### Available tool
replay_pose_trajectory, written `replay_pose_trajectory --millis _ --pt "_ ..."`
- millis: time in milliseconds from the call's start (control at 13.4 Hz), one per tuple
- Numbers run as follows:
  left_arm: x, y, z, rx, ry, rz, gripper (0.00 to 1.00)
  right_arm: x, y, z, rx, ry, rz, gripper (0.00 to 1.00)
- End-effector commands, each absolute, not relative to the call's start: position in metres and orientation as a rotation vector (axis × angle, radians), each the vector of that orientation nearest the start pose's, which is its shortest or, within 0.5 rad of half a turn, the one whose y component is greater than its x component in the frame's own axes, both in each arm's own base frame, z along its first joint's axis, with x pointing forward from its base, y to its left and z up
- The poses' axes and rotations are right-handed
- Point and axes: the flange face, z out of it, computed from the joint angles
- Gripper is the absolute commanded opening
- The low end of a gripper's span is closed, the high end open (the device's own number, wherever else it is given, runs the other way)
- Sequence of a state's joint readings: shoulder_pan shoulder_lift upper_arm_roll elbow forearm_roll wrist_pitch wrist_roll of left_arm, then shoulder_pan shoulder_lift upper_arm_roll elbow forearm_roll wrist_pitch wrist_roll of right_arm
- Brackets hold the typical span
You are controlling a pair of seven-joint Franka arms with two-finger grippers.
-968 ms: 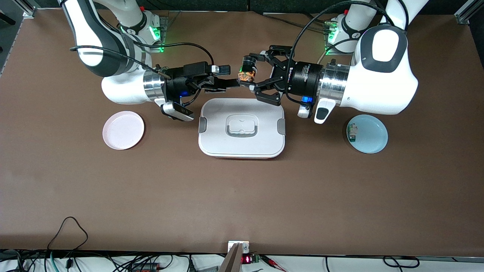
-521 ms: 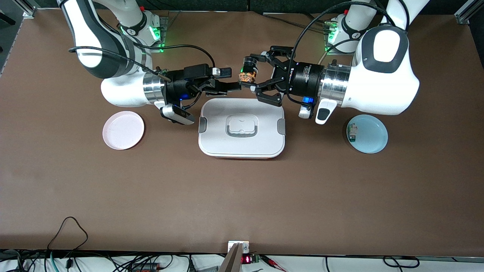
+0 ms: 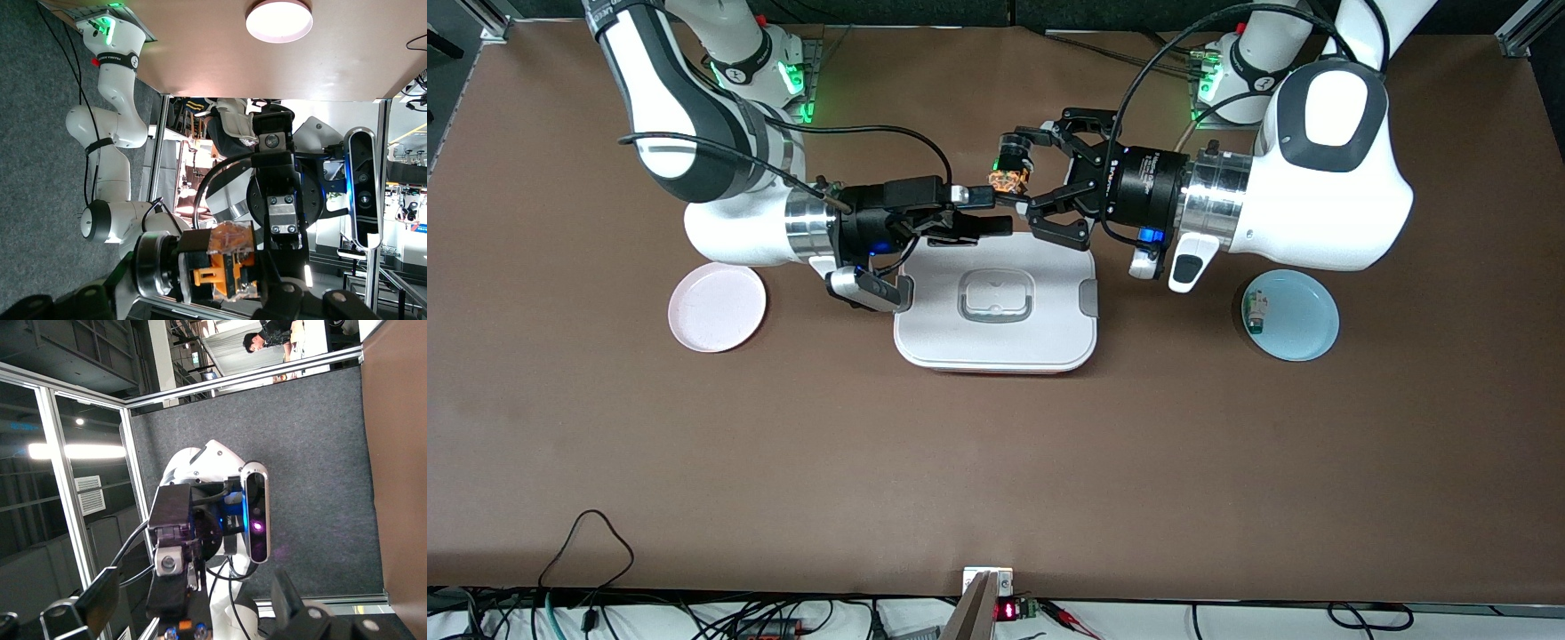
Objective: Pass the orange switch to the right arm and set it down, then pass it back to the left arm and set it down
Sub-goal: 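Close the right gripper on the switch held by the left gripper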
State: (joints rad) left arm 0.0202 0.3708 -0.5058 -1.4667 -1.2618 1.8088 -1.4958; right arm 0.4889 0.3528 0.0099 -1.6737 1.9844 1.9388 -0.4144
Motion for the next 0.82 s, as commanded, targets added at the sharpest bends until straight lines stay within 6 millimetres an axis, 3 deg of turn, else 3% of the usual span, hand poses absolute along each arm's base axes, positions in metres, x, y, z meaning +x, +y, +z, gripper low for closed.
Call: replay_pose_trajectory --millis 0,223,372,521,670,745 --pt "0.5897 -0.3347 0.5671 1.495 1.256 -1.393 0.0 0.5768 0.39 0.4865 -1.365 0.123 0.098 0.99" --pt "0.5897 -0.3347 0.5671 1.495 1.256 -1.393 0.01 0.5752 0.3906 0.4887 -1.368 0.114 0.094 0.93" --pt "0.5897 -0.3347 0.5671 1.495 1.256 -1.393 0.01 0.575 0.3894 0.4854 -1.377 0.075 0.045 0.74" --pt "0.5897 -0.3347 0.5671 1.495 1.256 -1.393 0.01 0.5757 0.3876 0.4857 -1.379 0.035 -0.006 0.45" --pt "0.5897 -0.3347 0.5671 1.495 1.256 -1.393 0.01 0.5775 0.385 0.4858 -1.377 0.038 -0.011 0.32" --pt "0.5897 -0.3347 0.5671 1.495 1.256 -1.393 0.01 0.5777 0.3848 0.4861 -1.373 0.042 -0.011 0.3"
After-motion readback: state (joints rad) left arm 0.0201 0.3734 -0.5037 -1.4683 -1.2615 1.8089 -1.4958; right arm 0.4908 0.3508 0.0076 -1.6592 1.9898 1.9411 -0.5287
